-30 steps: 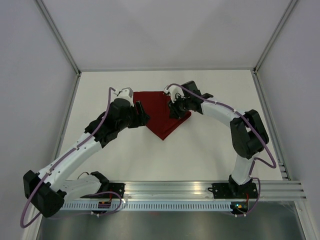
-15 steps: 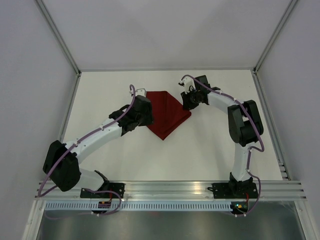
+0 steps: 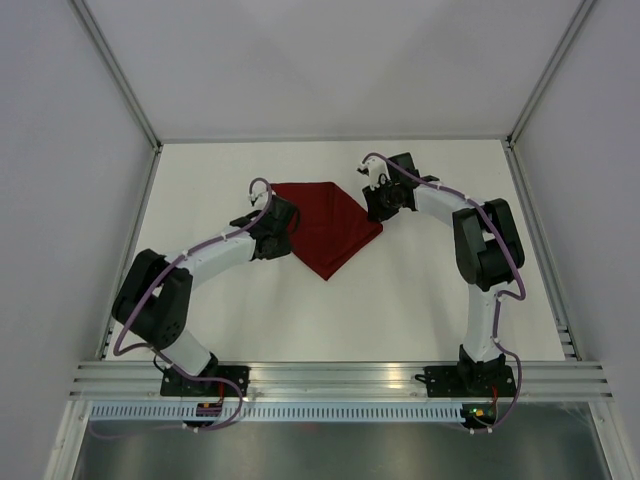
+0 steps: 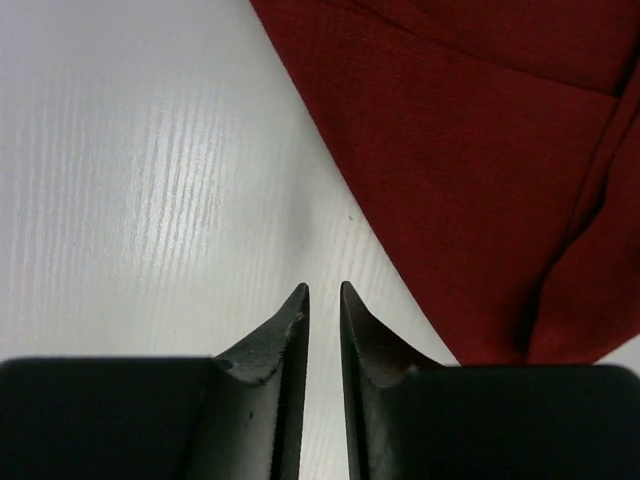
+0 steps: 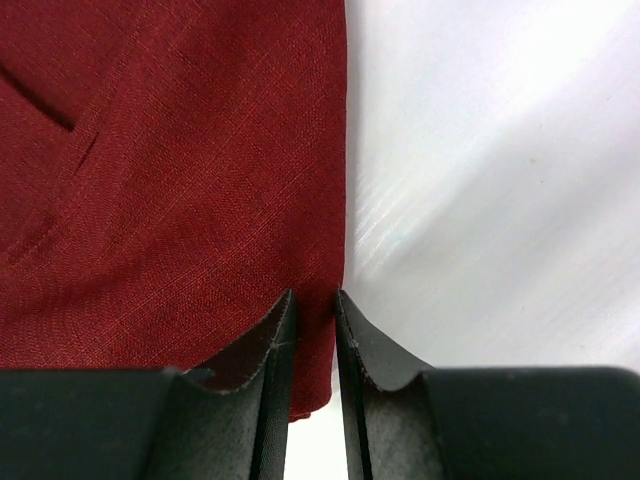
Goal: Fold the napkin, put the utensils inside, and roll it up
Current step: Adjust the napkin at the center of the board.
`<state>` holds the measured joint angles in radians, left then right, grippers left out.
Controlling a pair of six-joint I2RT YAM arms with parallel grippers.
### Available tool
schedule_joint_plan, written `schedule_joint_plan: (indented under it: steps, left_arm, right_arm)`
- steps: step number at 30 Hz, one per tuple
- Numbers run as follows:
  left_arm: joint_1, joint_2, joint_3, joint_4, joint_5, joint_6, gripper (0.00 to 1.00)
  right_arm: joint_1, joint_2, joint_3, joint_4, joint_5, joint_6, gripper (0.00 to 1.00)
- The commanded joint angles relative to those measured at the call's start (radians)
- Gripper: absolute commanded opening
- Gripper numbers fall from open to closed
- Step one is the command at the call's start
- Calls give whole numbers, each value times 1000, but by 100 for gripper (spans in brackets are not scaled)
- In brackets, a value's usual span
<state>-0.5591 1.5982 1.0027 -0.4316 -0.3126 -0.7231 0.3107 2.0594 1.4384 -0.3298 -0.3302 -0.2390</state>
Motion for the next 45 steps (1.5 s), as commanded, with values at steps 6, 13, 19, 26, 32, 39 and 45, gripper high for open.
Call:
schedule_joint_plan:
  steps: [6,13,19,26,32,39,45]
  left_arm:
    - [83,40,-49,62,13,-68,6]
    - [148,129,-38,94,56,-81,2]
    - [154,183,-4,100,55,-90,2]
    - [172,253,71,90,69,-70,2]
    - [177,308,143,65,86,-53,2]
    - [177,351,208,44,102,-16,2]
    - [177,402,295,2,118,34,2]
  right_arm:
    - [-22,-48,30,8,57,41,29]
    - [-53,-51,34,2,10,47,29]
    - [-79,-56,42,11,-17,61,31]
    - [-94,-19,77,-21,33,67,31]
    - [-75,-13,33,-31,57,4,30]
    - [-22,-39,-15,-32,79,-59,30]
    - [4,-70,-56,-61,54,-85,29]
